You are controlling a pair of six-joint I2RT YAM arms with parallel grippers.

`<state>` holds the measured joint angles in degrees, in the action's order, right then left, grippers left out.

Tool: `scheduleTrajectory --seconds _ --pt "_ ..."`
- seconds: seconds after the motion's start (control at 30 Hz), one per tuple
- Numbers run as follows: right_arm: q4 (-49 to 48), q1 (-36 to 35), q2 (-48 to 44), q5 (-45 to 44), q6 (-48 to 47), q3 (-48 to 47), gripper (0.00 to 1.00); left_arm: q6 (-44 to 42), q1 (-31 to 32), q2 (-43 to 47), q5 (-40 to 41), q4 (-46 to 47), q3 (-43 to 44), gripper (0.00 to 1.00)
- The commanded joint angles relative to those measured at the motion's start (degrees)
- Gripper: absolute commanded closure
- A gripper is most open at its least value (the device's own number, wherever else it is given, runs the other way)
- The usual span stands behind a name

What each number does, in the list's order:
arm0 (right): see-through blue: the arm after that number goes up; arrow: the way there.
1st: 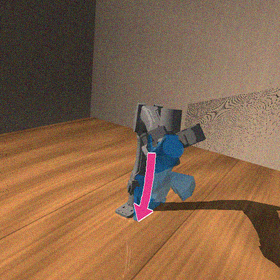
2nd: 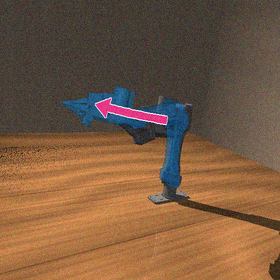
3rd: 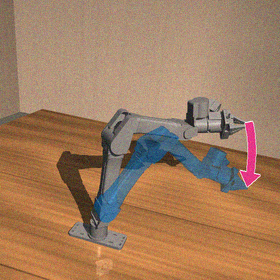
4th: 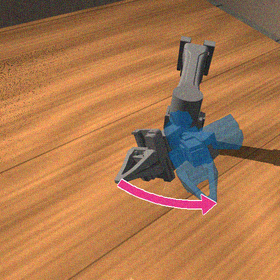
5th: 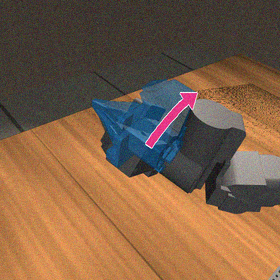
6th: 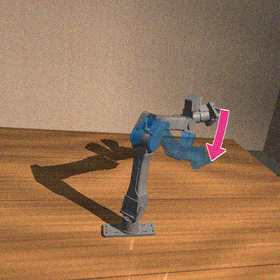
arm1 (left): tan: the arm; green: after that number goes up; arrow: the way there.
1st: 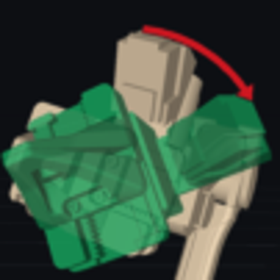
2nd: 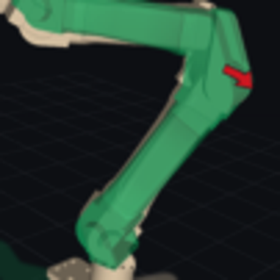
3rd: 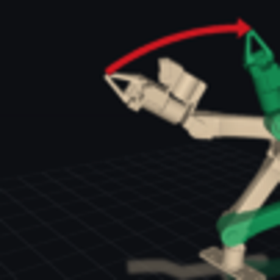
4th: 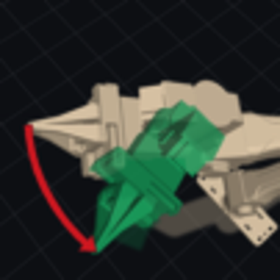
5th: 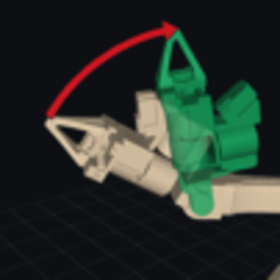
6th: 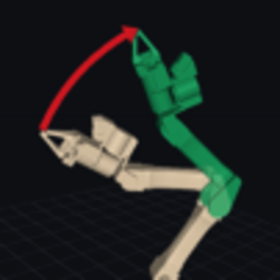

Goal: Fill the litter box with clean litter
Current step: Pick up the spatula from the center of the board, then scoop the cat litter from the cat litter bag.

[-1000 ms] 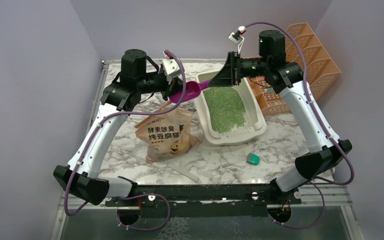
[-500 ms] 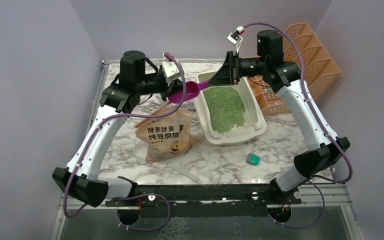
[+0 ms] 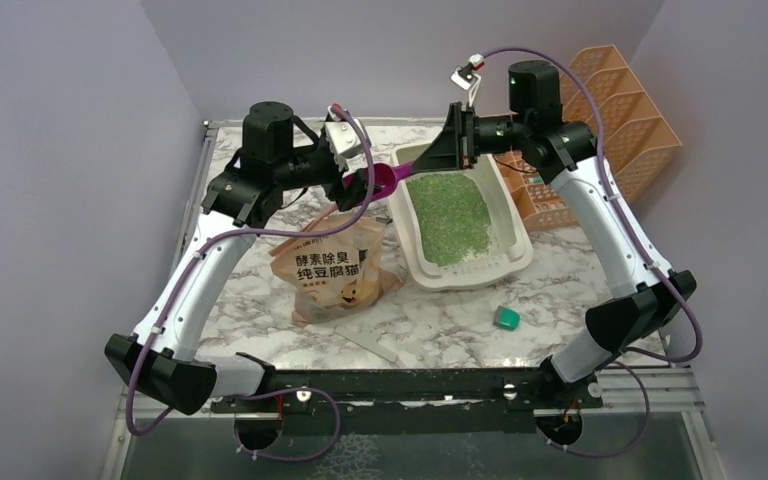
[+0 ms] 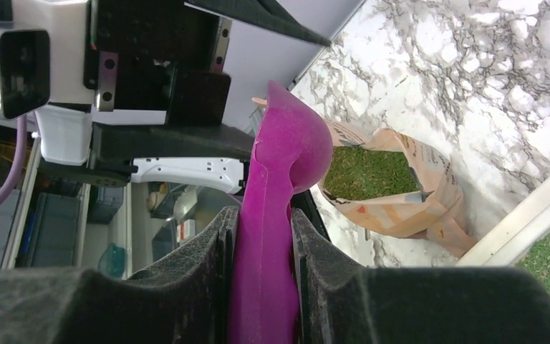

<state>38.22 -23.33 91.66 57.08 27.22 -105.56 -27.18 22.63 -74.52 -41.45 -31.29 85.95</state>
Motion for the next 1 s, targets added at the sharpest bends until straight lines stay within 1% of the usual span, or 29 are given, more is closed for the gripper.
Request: scheduleTrajectory --seconds 0.0,0.17,0.2,0.23,0.3,0.37,0.47,0.6,0.73,0.8,0.97 --pt "5.2 1.0 0.7 -4.1 -3.0 -5.0 0.99 5.8 0.3 2.3 7.5 5.1 -0.4 0.17" --pt "18.6 1.4 1.9 -16.5 -9.1 -13.3 0.99 8.1 0.3 5.2 12.1 4.7 -4.7 0.15" --pt "21.5 1.4 2.2 -17.5 -9.9 -14.0 0.99 9.1 0.3 6.0 13.2 4.4 -5.3 0.13" --pt "23.0 1.4 2.5 -17.7 -10.5 -14.5 0.99 10.2 0.1 6.6 14.2 3.6 -5.4 0.12" --pt "24.6 1.4 2.6 -16.5 -11.0 -14.1 0.99 11.4 0.0 6.3 15.5 -2.0 -3.7 0.11" --pt "25.8 1.4 3.0 -14.3 -11.6 -13.7 0.99 11.3 0.0 5.2 15.8 -8.0 -2.0 0.06" --pt "27.5 1.3 4.2 -12.5 -12.6 -13.5 0.99 10.7 -0.1 4.8 15.5 -13.1 -2.1 0.04" --pt "29.7 1.0 7.0 -11.2 -13.4 -15.1 0.99 10.1 -0.1 6.2 16.5 -15.5 -2.6 0.04" --pt "30.9 -1.0 9.4 -12.1 -14.0 -16.2 0.99 9.8 -0.1 7.0 21.8 -17.6 -2.7 0.03" --pt "31.0 -2.0 10.3 -12.4 -14.0 -16.2 0.99 11.3 -0.1 6.9 26.1 -18.5 -1.9 0.05" --pt "31.3 -3.3 12.7 -14.0 -13.7 -17.5 0.99 11.9 -0.1 8.7 28.2 -18.6 -3.6 0.06"
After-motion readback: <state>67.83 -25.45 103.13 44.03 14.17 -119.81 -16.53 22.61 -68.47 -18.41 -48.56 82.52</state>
